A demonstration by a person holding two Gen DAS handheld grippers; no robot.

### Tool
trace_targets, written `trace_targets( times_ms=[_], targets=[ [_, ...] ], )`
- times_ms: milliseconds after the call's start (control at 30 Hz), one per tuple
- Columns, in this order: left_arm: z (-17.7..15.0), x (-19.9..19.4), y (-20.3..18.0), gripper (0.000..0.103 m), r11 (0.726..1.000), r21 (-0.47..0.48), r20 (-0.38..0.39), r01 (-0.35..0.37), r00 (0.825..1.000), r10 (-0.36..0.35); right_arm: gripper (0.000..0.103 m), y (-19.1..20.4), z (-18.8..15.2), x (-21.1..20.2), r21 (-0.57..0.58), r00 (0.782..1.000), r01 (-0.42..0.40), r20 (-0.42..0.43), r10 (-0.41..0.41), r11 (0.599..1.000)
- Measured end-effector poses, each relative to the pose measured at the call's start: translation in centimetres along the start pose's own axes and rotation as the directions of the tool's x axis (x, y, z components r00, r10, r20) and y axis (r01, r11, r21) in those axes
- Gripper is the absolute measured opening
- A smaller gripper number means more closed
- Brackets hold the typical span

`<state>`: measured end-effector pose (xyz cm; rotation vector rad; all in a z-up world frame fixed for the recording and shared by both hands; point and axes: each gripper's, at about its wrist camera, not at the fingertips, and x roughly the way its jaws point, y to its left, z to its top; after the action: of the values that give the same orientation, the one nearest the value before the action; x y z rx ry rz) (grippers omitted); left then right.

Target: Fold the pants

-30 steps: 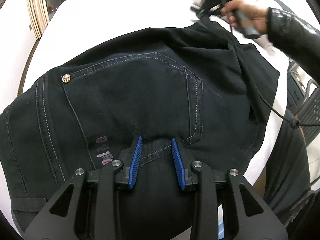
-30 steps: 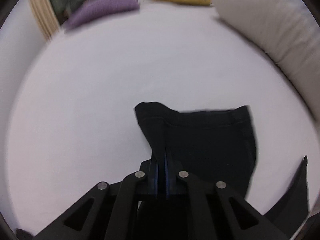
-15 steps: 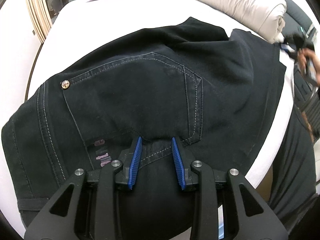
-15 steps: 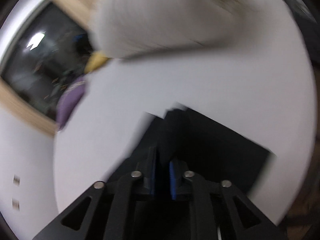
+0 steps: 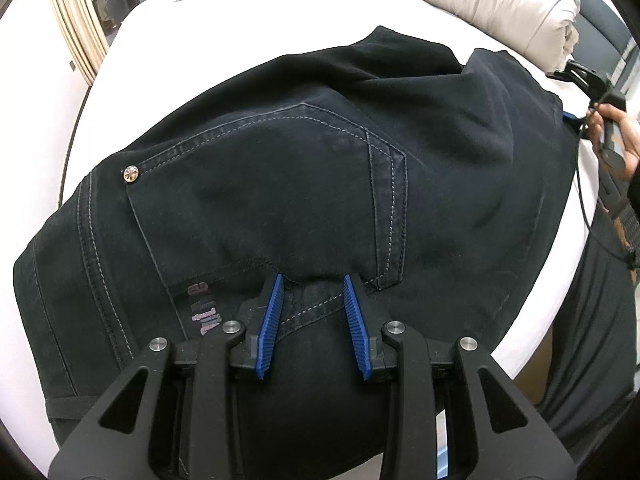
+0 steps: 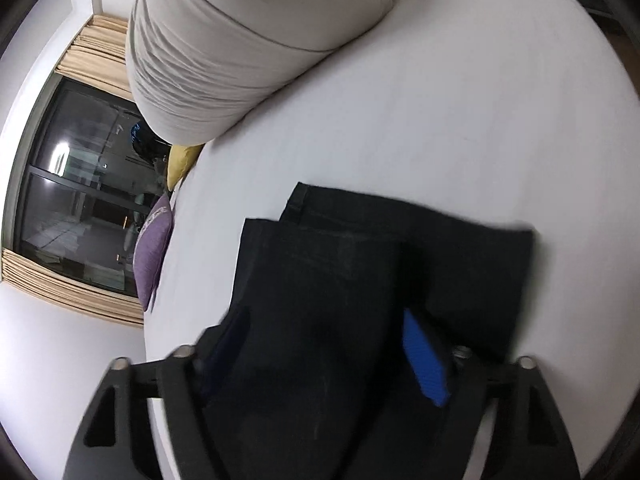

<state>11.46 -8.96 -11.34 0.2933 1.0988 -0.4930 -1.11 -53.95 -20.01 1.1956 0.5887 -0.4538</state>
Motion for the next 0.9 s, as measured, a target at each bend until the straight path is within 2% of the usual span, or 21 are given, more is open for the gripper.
trace_targets(
  times_ms=[33, 67, 100, 167, 267, 367, 533, 600, 667, 700, 767, 800, 900],
  targets=[
    [0.1, 0.0, 0.2, 0.031, 1.0, -0.001, -0.002, 0.0, 1.0, 0.0, 0.043, 0.0, 0.3, 0.3, -0.008, 1.0, 0.004, -0.008, -0.004, 1.0],
    [0.2, 0.0, 0.1, 0.031, 1.0, -0.002, -0.004, 0.0, 1.0, 0.0, 0.027, 0.0, 0.7, 0.5, -0.018, 1.0, 0.014, -0.016, -0.014, 1.0],
    [0.3, 0.0, 0.3, 0.031, 1.0, -0.003, -0.005, 0.001, 1.0, -0.002, 0.005, -0.2, 1.2, 1.7, -0.019, 0.999, 0.035, -0.032, -0.036, 0.999],
    [0.5, 0.0, 0.5, 0.031, 1.0, -0.008, -0.007, 0.006, 1.0, -0.006, 0.005, -1.0, 1.4, 1.4, 0.002, 0.999, 0.033, -0.036, -0.033, 0.999],
    [0.7, 0.1, 0.7, 0.032, 1.0, -0.015, -0.006, 0.012, 1.0, -0.012, 0.004, -1.0, 0.9, -1.5, -0.035, 0.998, 0.038, 0.041, -0.037, 0.999],
    [1.0, 0.1, 0.9, 0.033, 1.0, -0.012, -0.007, 0.018, 1.0, -0.019, 0.004, -1.9, 0.5, -3.4, -0.004, 0.994, 0.033, 0.104, -0.032, 0.999],
    [1.0, -0.2, 2.1, 0.034, 0.998, -0.023, -0.009, 0.051, 0.999, -0.051, 0.004, -4.7, 0.1, -3.5, 0.074, 0.992, 0.051, 0.11, -0.059, 0.996],
    [1.0, -0.2, 2.6, 0.034, 0.996, -0.046, -0.003, 0.071, 0.997, -0.071, 0.004, -5.1, -0.6, -4.8, 0.101, 0.99, 0.048, 0.13, -0.062, 0.994],
    [0.9, -0.1, 3.6, 0.034, 0.994, -0.059, 0.004, 0.087, 0.996, -0.087, 0.004, -2.0, -0.9, -7.3, -0.031, 0.979, 0.0, 0.204, 0.006, 1.0],
    [0.7, 0.2, 3.5, 0.035, 0.994, -0.062, 0.008, 0.091, 0.996, -0.091, 0.004, 1.0, -1.1, -8.3, -0.17, 0.972, 0.013, 0.232, 0.027, 0.985],
    [0.6, 0.1, 3.7, 0.036, 0.994, -0.057, 0.011, 0.091, 0.996, -0.091, 0.004, 5.6, -1.2, -8.8, -0.355, 0.968, 0.034, 0.245, 0.058, 0.934],
    [0.6, 0.1, 3.8, 0.036, 0.994, -0.058, 0.012, 0.089, 0.996, -0.089, 0.004, 7.4, -0.8, -8.4, -0.41, 0.971, 0.028, 0.227, 0.072, 0.912],
    [0.4, -0.1, 3.9, 0.036, 0.994, -0.065, 0.018, 0.085, 0.996, -0.084, 0.004, 10.6, 1.4, -6.3, -0.417, 0.988, 0.012, 0.146, 0.054, 0.909]
  ],
)
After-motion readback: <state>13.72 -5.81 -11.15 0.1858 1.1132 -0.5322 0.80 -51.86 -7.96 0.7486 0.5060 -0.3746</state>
